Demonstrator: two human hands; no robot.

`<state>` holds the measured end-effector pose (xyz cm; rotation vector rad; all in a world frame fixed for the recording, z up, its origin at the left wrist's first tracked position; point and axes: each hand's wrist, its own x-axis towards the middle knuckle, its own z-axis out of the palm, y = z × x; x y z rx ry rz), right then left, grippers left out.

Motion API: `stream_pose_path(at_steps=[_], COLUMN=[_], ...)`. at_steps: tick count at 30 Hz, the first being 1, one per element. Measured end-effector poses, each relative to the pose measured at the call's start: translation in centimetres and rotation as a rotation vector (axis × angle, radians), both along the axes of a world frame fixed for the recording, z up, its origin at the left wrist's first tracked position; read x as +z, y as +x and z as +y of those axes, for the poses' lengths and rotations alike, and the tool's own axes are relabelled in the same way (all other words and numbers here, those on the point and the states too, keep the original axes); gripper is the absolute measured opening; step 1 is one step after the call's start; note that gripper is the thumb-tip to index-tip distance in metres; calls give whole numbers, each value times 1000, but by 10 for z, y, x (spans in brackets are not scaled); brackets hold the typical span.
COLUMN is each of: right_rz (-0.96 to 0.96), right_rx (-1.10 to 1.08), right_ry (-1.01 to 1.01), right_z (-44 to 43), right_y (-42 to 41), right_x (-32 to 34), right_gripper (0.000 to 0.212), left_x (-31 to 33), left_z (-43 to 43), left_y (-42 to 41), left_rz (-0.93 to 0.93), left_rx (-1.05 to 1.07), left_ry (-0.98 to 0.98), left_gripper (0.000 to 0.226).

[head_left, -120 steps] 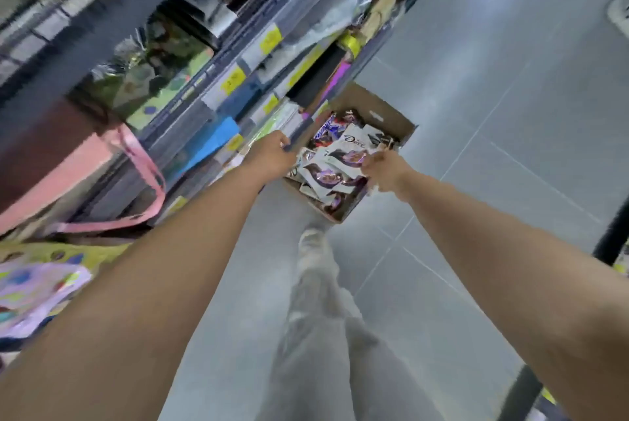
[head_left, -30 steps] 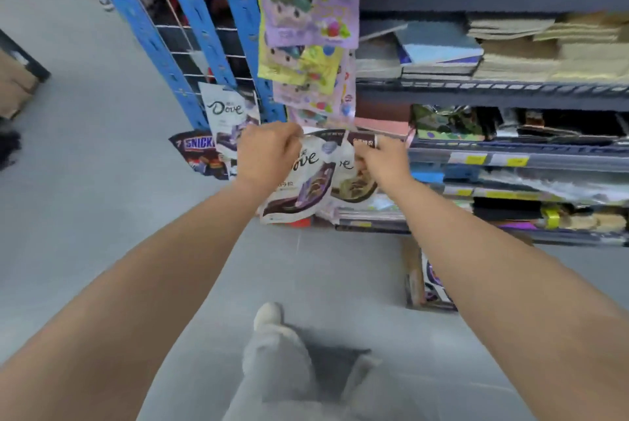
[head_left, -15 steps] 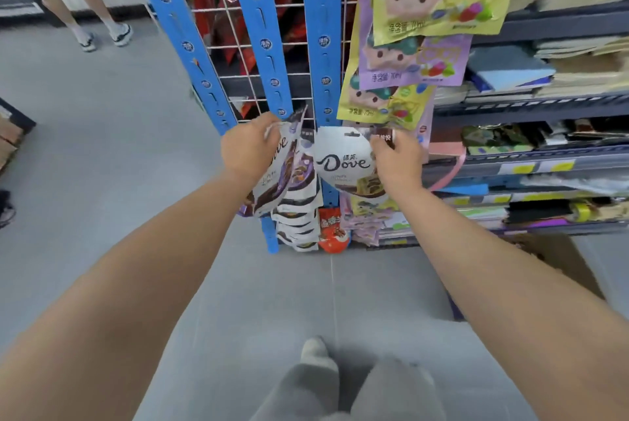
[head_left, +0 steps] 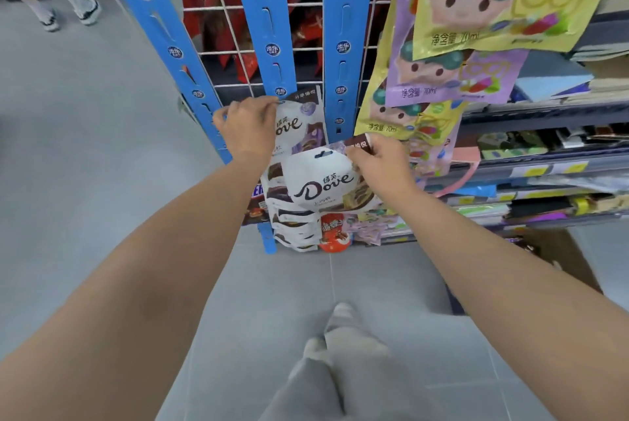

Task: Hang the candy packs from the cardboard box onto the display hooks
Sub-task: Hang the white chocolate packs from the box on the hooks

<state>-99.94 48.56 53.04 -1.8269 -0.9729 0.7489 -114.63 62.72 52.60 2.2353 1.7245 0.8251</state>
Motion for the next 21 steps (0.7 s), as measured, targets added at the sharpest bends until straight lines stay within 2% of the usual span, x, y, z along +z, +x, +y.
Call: stream_pose_path(at_steps=[7, 9, 12, 15, 19, 21], right_rz=[-27, -23, -11, -22, -34, -25], right_rx=[17, 24, 11, 7, 14, 7], right_ry=[-2, -1, -4, -13, -34, -32], right_z=[30, 35, 40, 42, 43, 45], right_y=[0, 1, 0, -2, -4, -3], right_x=[-3, -5, -6, -5, -5, -5], right_gripper=[30, 27, 37, 37, 16, 16], left_x=[-12, -14, -11, 0, 18, 28], left_z=[7, 6, 6, 4, 12, 14], left_y=[5, 7, 12, 19, 28, 30], left_rz=[-32, -68, -146, -265, -599, -685], left_rx=[-7, -15, 4, 107, 292, 352], left_ry=[-21, -49, -116, -293, -706, -776], left_gripper=[27, 25, 20, 17, 19, 19])
